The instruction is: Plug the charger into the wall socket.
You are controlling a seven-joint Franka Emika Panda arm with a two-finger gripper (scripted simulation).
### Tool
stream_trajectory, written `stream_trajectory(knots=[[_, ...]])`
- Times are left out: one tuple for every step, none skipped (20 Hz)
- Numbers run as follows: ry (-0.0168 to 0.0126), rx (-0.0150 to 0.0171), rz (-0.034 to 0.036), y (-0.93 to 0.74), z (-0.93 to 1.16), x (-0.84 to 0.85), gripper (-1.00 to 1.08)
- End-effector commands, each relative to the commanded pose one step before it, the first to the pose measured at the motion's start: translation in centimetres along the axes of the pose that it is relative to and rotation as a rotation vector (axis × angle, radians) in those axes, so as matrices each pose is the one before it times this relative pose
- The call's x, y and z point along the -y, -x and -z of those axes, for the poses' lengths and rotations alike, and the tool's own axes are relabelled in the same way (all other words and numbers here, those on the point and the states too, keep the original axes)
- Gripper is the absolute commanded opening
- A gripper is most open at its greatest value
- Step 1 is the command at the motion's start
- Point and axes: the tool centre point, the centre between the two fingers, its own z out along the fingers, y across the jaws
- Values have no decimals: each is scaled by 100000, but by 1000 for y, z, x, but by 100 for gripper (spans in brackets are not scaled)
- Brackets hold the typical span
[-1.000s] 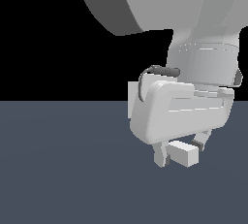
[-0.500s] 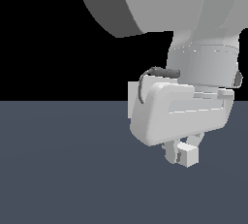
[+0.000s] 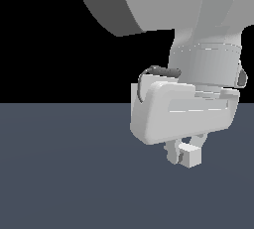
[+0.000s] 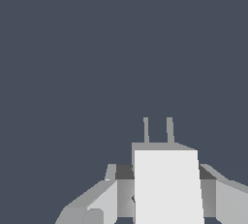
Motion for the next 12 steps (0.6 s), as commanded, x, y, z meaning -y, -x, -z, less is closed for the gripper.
stream_trajectory(knots=[[414, -100, -2144, -327, 283, 132, -100], [204, -25, -1154, -150, 138, 64, -100], [224, -26, -1265, -165, 152, 70, -100], [243, -28, -1373, -179, 165, 76, -100], [262, -30, -1478, -193, 177, 81, -100], [280, -31, -1579, -207, 190, 87, -100], [298, -31, -1677, -220, 201, 91, -100], [315, -31, -1770, -232, 212, 96, -100], [332, -30, -1860, -244, 223, 100, -100], [348, -29, -1945, -256, 233, 104, -100], [363, -28, -2027, -266, 243, 108, -100], [374, -26, -2079, -273, 249, 110, -100]])
